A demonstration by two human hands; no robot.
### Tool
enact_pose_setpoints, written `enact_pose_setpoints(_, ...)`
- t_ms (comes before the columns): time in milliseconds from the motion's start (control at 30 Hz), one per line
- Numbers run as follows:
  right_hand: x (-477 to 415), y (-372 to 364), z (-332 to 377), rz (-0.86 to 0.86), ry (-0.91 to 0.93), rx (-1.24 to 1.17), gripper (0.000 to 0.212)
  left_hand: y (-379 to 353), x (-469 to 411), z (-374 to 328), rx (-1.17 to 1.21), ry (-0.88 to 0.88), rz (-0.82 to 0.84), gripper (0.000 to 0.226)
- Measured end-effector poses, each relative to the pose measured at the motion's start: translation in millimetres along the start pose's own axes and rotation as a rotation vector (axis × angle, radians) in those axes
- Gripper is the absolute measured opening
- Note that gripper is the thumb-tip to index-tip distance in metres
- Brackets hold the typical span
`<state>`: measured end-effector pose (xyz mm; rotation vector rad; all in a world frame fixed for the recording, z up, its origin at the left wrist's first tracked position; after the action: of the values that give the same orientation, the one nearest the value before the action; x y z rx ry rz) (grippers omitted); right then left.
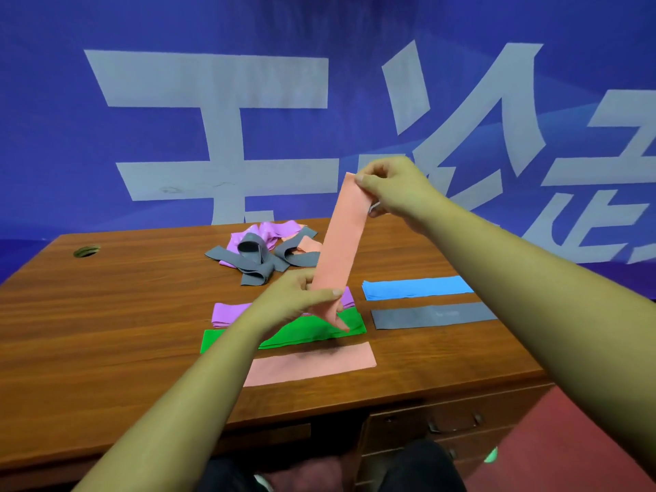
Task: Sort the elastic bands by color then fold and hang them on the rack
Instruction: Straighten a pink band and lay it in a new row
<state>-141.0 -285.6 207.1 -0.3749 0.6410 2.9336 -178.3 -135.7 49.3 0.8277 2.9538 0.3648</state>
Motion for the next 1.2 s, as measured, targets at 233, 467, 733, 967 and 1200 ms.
enact_pose_setpoints(233,-4,65,-78,-0.286,-0.164,-0.038,0.021,-6,6,39,-0.053,0.14,0.002,0.015)
enact_pose_setpoints(467,35,100,-169,-0.377,-0.343,-0.062,0.024,-5,2,61,-0.058,0.221,-0.09,0.017)
enact_pose_setpoints(733,100,152,-247,-0.494,-0.393,0.013,0.023,-45,-7,65,-0.052,0.273,-0.106,0.015)
enact_pose_setpoints(967,147,205,-291,-0.547,-0.426,0.149,0.029,-88,-32,64,-0.394,0.195,-0.166,0.024)
enact_pose_setpoints(1200,160,226,-329,-0.509,-0.471,0.21,0.026,-127,-51,63,-0.598,0.126,-0.149,0.027)
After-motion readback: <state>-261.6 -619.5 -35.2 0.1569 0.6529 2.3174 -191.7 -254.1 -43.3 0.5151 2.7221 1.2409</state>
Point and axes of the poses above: each hand's wrist, its own x-axis away from the middle knuckle, its own y-axis out of the back of the hand, z = x × y, the point moved 10 cm from there along -x, towards the middle knuckle, and after that the axes turned 6 degrees about -x, right-handed, at the moved point
